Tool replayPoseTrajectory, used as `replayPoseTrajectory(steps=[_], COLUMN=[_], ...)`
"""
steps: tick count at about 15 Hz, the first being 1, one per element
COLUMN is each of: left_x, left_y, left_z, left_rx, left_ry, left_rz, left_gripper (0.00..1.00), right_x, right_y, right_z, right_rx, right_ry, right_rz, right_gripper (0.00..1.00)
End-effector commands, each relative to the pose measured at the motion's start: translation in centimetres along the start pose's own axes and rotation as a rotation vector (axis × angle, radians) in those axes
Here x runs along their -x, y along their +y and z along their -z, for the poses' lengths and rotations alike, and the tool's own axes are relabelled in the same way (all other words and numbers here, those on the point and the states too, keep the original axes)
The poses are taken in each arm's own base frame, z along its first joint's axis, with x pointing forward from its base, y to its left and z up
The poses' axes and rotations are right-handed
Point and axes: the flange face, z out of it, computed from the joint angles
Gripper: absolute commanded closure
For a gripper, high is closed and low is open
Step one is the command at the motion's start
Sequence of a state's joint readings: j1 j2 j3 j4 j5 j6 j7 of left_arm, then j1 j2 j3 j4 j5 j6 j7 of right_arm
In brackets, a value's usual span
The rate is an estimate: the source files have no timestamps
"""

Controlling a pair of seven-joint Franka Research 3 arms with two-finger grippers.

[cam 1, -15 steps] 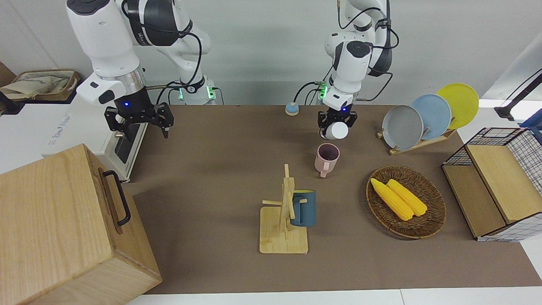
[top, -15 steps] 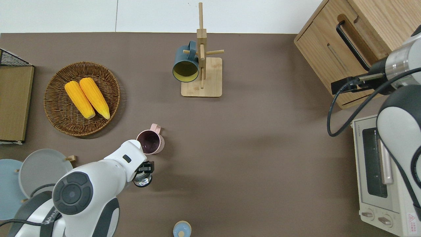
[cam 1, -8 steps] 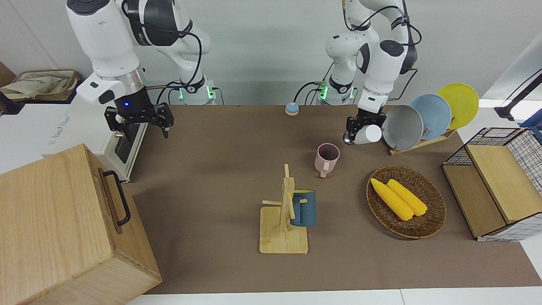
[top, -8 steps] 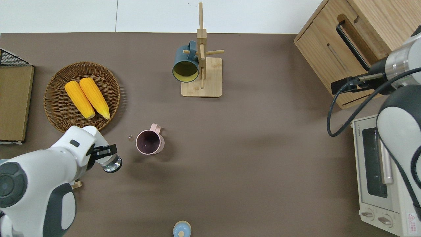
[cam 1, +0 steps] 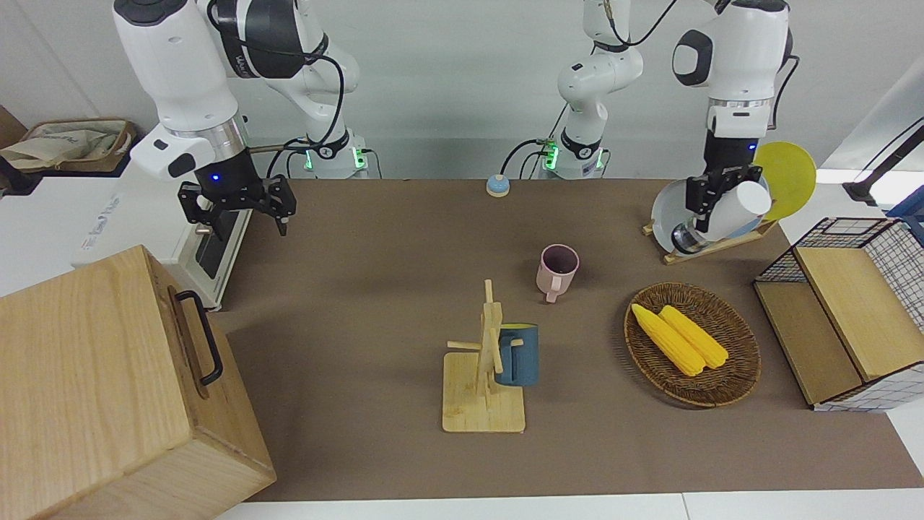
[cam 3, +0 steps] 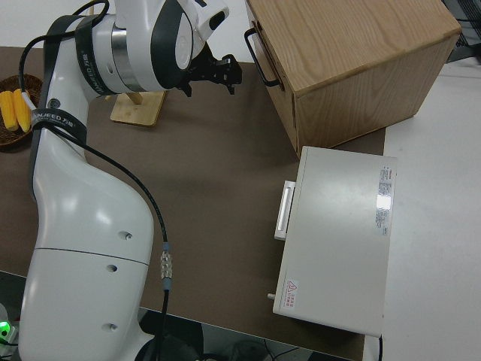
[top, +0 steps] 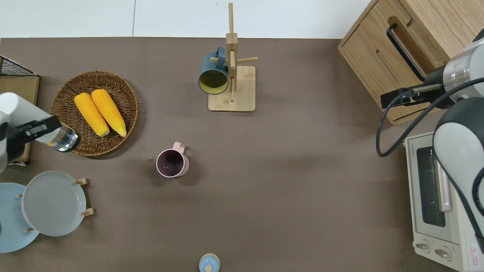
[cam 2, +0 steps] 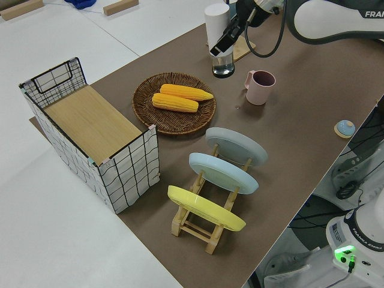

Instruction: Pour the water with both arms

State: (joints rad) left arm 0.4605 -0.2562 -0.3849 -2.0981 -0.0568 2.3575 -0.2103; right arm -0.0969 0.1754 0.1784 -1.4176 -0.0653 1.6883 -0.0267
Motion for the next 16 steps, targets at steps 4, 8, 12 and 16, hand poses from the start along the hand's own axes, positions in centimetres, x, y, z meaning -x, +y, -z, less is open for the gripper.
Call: replayPoseTrajectory(steps=[4,8,12,16], left_x=[-9.6,-13.1,-14.4,-15.8], left_y=[-4.9,-9.4,-14.9,-19.6], left_z=[2.2,2.4,0.4,-1.5], left_rx=[-0.019,-0.04,-0.066,-0.018], left_ry=[0.127,0.165,0.15,0.156], left_rz=[0.007,-0.015,-0.074,-0.109], left_gripper=[0.9,0.91,0.91,0.91], right_x=[0.4,0.4,0.4,0.4], right_y=[0.1,0.1,0.1,0.1], right_z=[0.4,0.4,0.4,0.4], right_rx=[-0.01,-0.01,-0.01,-0.01], right_ry=[0.009,0.009,0.009,0.009], right_rz=[0.012,0.012,0.012,0.012], right_gripper=[0.007,0.007,0.007,0.007])
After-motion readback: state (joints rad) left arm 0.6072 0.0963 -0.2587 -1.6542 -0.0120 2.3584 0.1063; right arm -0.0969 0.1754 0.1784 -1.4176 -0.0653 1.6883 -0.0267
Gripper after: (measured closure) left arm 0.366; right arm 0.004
